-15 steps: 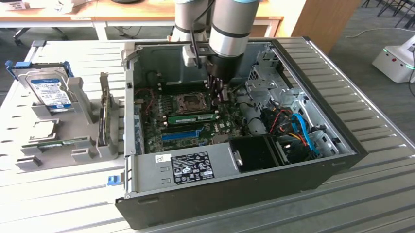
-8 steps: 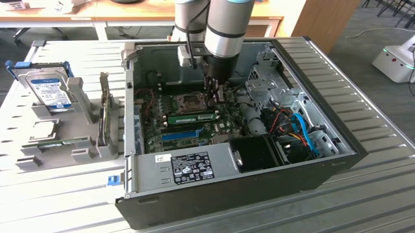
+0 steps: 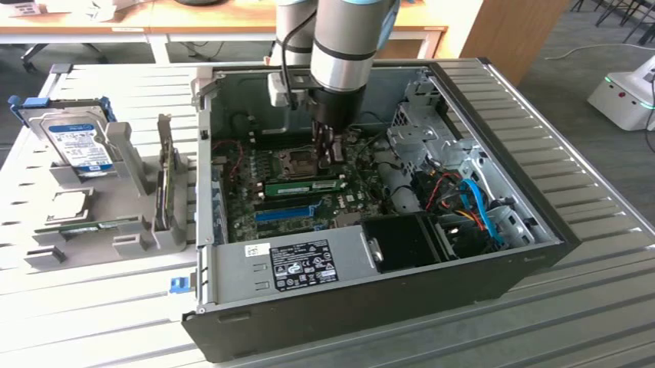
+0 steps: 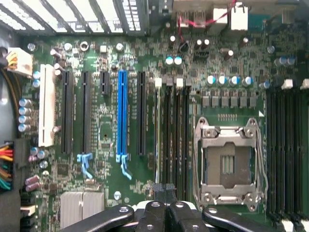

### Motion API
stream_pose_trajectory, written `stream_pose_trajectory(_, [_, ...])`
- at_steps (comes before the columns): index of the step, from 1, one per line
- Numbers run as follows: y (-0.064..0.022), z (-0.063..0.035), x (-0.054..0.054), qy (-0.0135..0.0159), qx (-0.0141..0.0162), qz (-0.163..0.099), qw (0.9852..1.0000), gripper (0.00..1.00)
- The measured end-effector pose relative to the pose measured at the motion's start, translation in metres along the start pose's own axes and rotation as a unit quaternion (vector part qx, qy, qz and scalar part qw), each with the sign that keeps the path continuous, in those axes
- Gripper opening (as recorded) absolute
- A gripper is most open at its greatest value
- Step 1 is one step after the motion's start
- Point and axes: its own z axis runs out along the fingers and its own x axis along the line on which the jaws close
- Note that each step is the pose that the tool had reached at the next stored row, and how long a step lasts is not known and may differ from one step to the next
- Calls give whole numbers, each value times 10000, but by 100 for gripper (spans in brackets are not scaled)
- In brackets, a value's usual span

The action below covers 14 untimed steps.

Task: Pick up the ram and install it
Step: 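Press down the ram until it locks into place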

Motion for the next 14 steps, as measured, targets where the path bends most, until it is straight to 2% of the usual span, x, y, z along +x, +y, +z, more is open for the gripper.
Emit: stream_pose_trajectory(14, [275,13,4,0,0,0,10000,10])
